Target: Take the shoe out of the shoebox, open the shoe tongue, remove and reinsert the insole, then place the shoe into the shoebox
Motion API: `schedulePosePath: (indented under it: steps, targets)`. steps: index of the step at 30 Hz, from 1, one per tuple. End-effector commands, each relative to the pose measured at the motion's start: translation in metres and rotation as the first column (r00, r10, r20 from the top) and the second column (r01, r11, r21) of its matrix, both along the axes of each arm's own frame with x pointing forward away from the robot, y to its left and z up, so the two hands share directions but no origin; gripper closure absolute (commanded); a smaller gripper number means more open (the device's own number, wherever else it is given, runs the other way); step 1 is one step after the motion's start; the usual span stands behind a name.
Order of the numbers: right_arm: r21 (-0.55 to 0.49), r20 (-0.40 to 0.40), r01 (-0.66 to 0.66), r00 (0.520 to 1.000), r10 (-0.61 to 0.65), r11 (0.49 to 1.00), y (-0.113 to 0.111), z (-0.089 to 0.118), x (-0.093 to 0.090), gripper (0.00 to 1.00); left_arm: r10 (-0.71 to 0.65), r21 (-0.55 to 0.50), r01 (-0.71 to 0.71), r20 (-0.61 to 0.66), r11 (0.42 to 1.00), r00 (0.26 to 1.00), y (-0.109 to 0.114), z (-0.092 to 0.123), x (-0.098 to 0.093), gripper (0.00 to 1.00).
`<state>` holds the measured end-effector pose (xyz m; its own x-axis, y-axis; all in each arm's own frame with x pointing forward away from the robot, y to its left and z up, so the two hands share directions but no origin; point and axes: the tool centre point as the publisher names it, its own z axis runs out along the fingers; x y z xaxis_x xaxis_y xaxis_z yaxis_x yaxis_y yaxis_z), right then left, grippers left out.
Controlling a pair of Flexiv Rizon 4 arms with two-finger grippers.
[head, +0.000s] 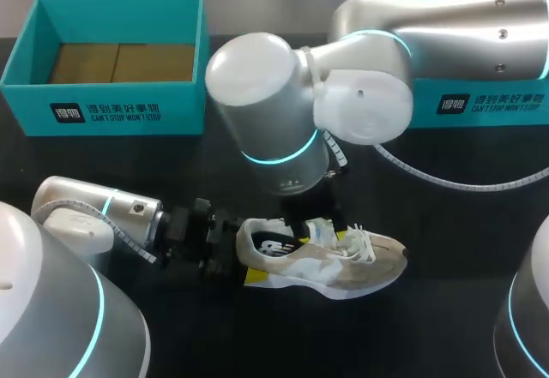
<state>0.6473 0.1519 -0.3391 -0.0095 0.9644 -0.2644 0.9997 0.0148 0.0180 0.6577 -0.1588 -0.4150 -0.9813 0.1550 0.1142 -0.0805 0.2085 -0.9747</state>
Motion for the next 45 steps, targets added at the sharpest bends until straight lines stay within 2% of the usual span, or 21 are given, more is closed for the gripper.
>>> schedulePosePath:
  steps: [1,5,7,10,13,17,20,23,25,27,43,45]
  targets:
    - [0.181,0.220,0.856,0.445,-0.868,0.484,0.000,0.004,-0.007,0.51,0.000,0.001,0.000,0.001,1.000,1.000,-0.001,0.000,0.000,1.00]
    - [0.173,0.194,0.847,0.471,-0.861,0.502,0.007,-0.002,-0.006,0.54,0.000,0.001,0.000,0.001,1.000,1.000,-0.001,0.000,0.000,1.00]
    - [0.174,0.188,0.847,0.472,-0.861,0.502,0.007,-0.002,-0.006,0.58,0.000,0.001,0.000,0.001,1.000,1.000,-0.001,0.000,0.000,1.00]
    - [0.171,0.181,0.846,0.477,-0.860,0.505,0.007,-0.002,-0.005,0.75,0.000,0.001,0.000,0.001,1.000,1.000,-0.001,0.000,0.000,1.00]
    - [0.174,0.172,0.845,0.481,-0.860,0.507,0.005,0.001,-0.005,0.99,0.000,0.001,0.000,0.001,1.000,1.000,-0.001,0.000,0.000,1.00]
    - [0.183,0.150,0.832,0.503,-0.851,0.524,0.004,0.009,-0.005,1.00,0.000,0.001,0.000,0.001,1.000,1.000,-0.001,0.000,0.000,1.00]
    - [0.222,0.110,0.808,0.535,-0.838,0.545,0.000,0.017,-0.005,1.00,0.000,0.001,0.000,0.001,1.000,1.000,-0.001,0.000,0.000,1.00]
    - [0.263,0.079,0.796,0.545,-0.835,0.544,-0.008,0.024,-0.006,1.00,0.000,0.001,0.000,0.001,1.000,1.000,-0.001,0.000,0.000,1.00]
    - [0.300,0.031,0.781,0.565,-0.824,0.547,-0.014,0.028,-0.007,1.00,0.000,0.001,0.000,0.001,1.000,1.000,-0.001,0.000,0.000,1.00]
    - [0.360,-0.063,0.755,0.605,-0.794,0.547,-0.021,0.029,-0.007,1.00,0.000,0.001,0.000,0.001,1.000,1.000,-0.001,0.000,0.000,1.00]
    - [0.354,-0.070,0.759,0.604,-0.794,0.546,-0.024,0.030,-0.008,1.00,0.000,0.001,0.000,0.001,1.000,1.000,-0.001,0.000,0.000,1.00]
    - [0.355,-0.074,0.770,0.589,-0.805,0.530,-0.031,0.035,-0.005,1.00,0.000,0.001,0.000,0.001,1.000,1.000,-0.001,0.000,0.000,1.00]
